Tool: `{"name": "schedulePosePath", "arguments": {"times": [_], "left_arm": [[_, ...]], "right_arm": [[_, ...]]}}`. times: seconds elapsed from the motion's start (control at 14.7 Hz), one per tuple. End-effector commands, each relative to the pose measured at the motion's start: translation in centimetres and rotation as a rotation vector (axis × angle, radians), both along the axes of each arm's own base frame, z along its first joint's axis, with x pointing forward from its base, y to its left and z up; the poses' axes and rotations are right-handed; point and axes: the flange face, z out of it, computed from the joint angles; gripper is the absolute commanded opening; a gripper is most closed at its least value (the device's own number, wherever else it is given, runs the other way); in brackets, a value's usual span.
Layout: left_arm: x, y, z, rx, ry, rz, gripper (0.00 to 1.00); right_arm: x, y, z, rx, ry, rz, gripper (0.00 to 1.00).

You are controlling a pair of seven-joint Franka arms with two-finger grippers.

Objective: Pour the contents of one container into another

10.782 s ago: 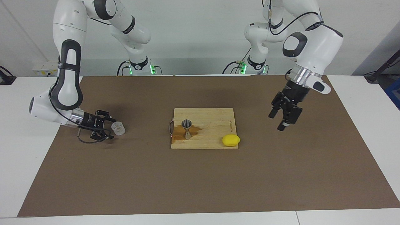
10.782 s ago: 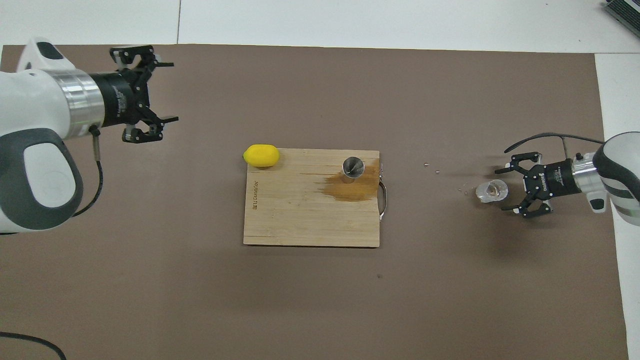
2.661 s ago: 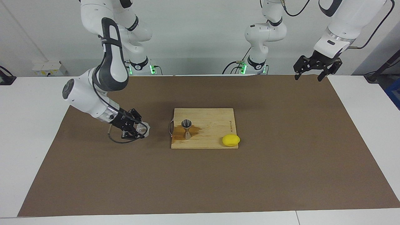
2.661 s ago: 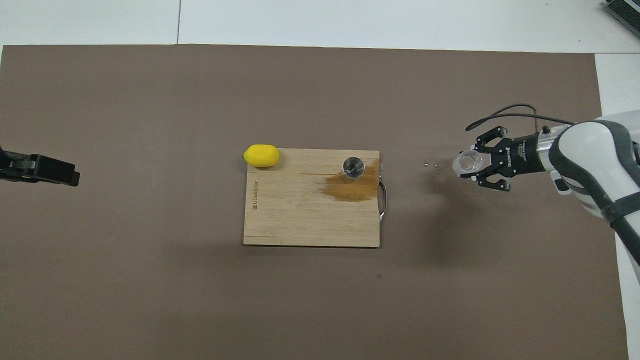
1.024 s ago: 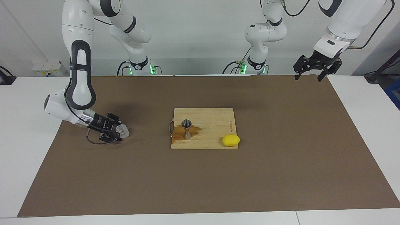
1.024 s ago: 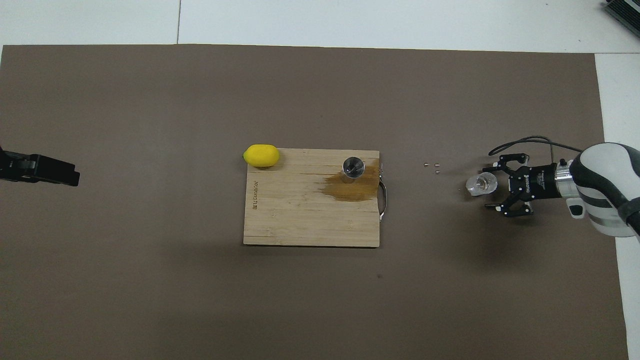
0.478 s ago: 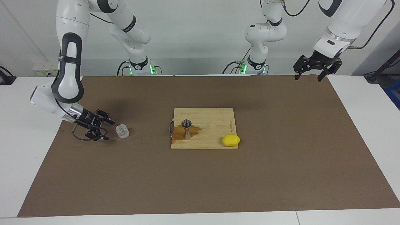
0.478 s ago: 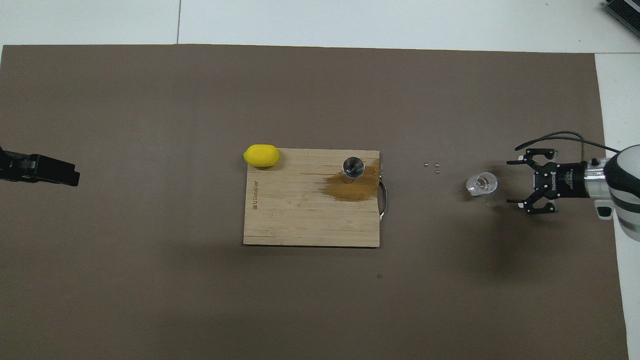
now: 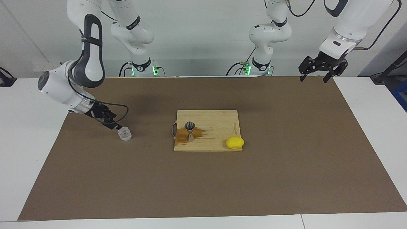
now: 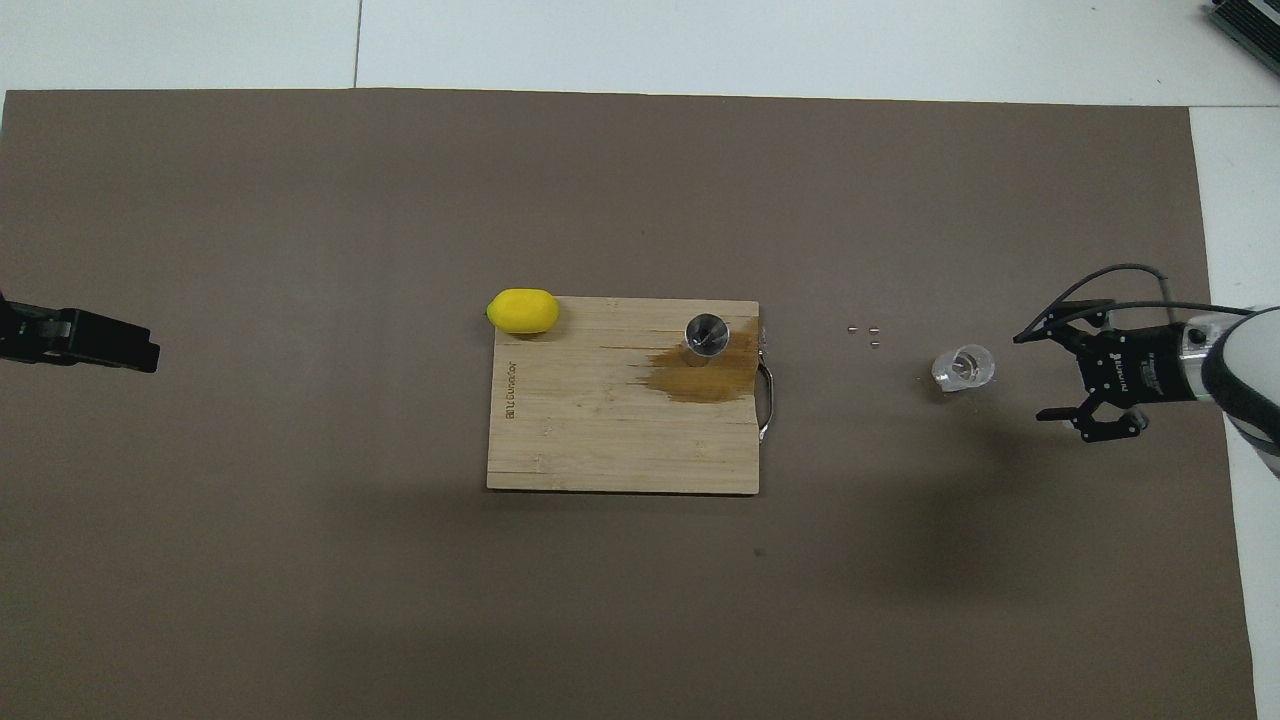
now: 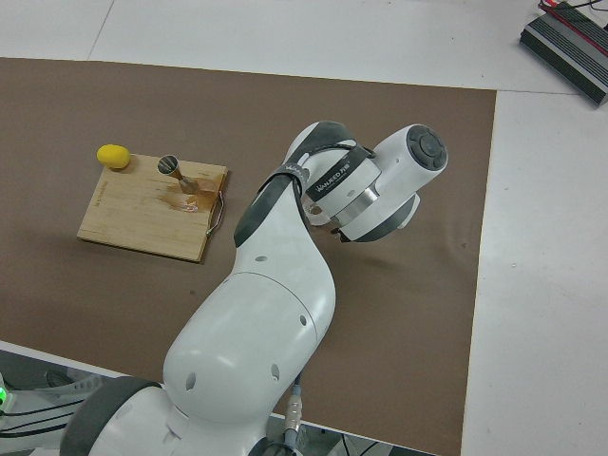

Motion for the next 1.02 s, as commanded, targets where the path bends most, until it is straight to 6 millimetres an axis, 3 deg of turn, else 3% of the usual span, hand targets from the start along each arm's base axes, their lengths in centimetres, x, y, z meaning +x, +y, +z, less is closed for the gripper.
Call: {"name": "schedulePosePath", "arguments": {"times": [0.0,0.27,0.48,0.82,0.96], "left_arm": [[-0.3,0.3,0.1,0.011,0.009,-0.004,1.0],[-0.3,0.3,0.1,0.011,0.009,-0.004,1.0],[-0.3,0.3,0.0,0.011,0.011,-0.004,1.0],[-0.3,0.3,0.1,0.011,0.009,-0.004,1.0],[-0.3,0.3,0.1,0.011,0.009,-0.004,1.0]], "right_arm": [[0.5,2.8,0.3,-0.099,-0.065,0.316,1.0],[1.6,6.4,2.7,-0.238,-0.102,0.563,1.0],[1.1,7.4,5.6,-0.279,-0.137,0.607,1.0],[-0.6,12.8,12.3,-0.354,-0.213,0.738,1.0],[0.0,13.4,16.1,-0.356,-0.213,0.739,1.0]]}}
